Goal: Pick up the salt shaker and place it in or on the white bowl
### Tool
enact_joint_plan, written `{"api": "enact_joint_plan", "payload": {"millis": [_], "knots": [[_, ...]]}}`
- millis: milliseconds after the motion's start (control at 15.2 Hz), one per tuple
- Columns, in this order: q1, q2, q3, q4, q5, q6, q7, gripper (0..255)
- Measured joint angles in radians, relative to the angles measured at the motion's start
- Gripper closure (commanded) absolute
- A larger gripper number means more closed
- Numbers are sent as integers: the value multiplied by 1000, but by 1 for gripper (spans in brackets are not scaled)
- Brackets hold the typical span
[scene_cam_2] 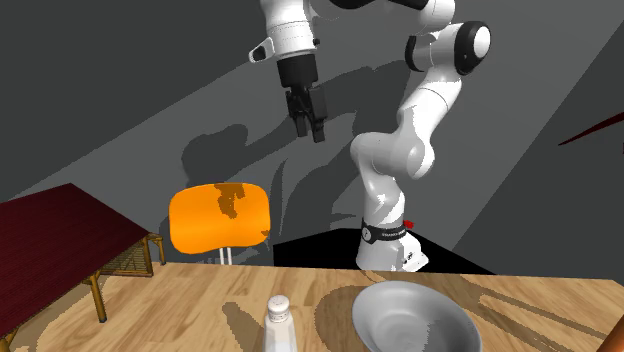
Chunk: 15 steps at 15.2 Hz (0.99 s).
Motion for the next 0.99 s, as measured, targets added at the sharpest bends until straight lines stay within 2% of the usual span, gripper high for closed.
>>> {"api": "enact_joint_plan", "payload": {"millis": [132, 330, 990], "knots": [[3, 11, 8, -1, 8, 13, 8, 0], [19, 53, 44, -20, 46, 85, 42, 0], [76, 306, 193, -5, 163, 379, 173, 0]]}}
